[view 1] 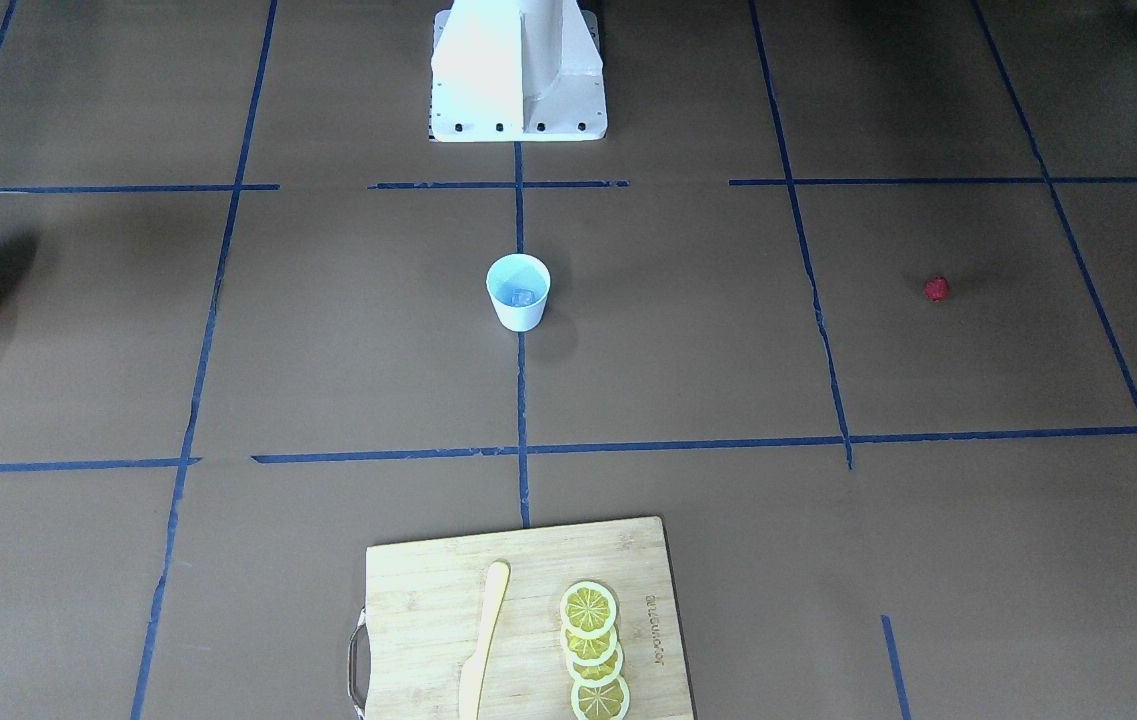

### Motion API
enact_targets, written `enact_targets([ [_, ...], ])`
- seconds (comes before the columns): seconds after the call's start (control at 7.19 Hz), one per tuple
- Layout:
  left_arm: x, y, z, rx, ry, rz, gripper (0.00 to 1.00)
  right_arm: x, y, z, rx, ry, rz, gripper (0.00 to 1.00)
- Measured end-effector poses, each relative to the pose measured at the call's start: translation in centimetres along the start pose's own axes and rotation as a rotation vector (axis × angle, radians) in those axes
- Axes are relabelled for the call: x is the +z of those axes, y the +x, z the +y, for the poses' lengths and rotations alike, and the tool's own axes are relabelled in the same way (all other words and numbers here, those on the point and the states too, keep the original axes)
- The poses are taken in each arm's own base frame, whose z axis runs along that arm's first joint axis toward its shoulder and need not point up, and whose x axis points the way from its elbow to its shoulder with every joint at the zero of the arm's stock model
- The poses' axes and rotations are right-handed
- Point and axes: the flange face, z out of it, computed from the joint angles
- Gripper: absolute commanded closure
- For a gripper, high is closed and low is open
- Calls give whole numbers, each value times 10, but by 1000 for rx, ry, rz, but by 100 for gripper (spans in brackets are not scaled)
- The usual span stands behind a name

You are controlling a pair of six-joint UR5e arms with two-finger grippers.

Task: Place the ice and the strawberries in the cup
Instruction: 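Grasp a third ice cube from the pink bowl with the right gripper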

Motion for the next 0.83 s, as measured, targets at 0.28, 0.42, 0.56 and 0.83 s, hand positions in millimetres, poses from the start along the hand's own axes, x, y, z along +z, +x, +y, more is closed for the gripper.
enact_targets([
  [0.28,0,0,0,0,0,0,0,-30,-4,-6,30,31,-25,100],
  [0.42,0,0,0,0,0,0,0,-63,-16,-19,43,48,-37,100],
  [0.56,0,0,0,0,0,0,0,-102,-35,-45,50,63,-52,100],
  [0.83,0,0,0,-1,-1,0,0,-178,-80,-126,78,87,-113,100],
])
